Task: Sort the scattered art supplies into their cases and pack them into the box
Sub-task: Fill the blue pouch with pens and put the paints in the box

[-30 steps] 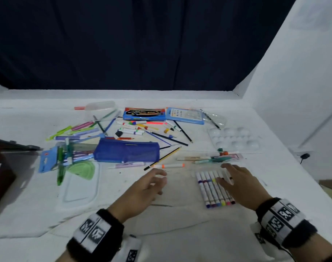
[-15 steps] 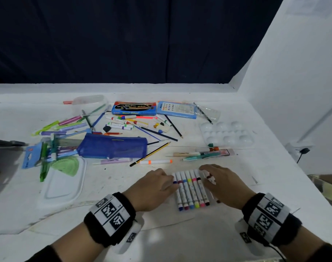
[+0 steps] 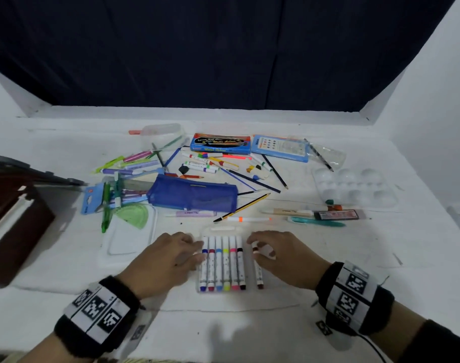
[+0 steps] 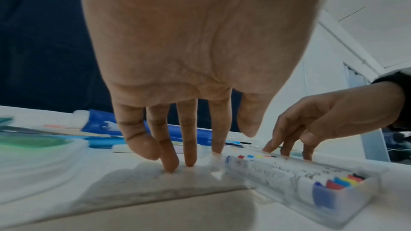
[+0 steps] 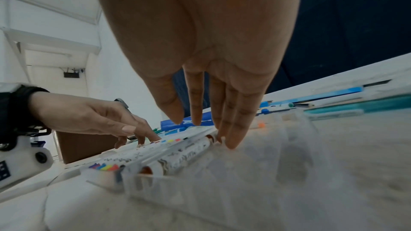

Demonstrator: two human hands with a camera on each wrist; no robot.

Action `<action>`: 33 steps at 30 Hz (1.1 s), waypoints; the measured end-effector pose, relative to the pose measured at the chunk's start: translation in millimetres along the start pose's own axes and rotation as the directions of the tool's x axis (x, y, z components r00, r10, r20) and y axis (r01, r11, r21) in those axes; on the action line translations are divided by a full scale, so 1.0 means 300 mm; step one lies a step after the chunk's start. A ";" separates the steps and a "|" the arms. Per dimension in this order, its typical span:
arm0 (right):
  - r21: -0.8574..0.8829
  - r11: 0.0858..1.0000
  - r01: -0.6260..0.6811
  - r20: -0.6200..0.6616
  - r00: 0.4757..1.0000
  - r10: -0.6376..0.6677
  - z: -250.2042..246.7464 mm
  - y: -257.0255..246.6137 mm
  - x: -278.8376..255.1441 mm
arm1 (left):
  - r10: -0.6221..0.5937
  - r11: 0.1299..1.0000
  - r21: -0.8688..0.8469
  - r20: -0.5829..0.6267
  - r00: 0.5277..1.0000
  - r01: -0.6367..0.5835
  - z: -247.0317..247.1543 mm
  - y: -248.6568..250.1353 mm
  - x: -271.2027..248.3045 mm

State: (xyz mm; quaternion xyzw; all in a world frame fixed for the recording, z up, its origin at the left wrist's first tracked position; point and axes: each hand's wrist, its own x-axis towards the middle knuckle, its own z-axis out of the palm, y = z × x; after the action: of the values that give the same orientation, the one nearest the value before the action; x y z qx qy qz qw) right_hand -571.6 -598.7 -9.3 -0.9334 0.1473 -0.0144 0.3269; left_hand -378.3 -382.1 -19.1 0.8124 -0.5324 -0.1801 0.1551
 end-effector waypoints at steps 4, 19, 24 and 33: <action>0.013 1.000 0.025 0.029 0.999 -0.026 0.031 -0.045 0.065 | -0.049 0.998 0.026 0.003 0.999 0.049 -0.053 -0.075 -0.015; 0.084 0.994 -0.064 -0.156 0.985 0.077 0.004 -0.082 0.285 | -0.069 0.996 -0.080 -0.273 0.960 0.049 -0.202 -0.254 0.118; -0.055 0.982 -0.182 -0.252 0.954 0.163 -0.012 -0.077 0.411 | -0.176 0.983 0.002 -0.275 0.945 0.183 -0.283 -0.305 0.238; -0.011 0.963 -0.269 -0.150 0.953 0.264 0.002 -0.066 0.476 | -0.194 0.980 -0.080 -0.174 0.965 0.183 -0.303 -0.336 0.283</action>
State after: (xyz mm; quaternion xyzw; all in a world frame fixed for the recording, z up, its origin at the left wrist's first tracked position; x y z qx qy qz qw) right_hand -429.7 -624.1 -7.4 -0.9063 0.2959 -0.0366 0.2996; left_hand -223.6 -416.1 6.0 0.8671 -0.4304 -0.1363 0.2106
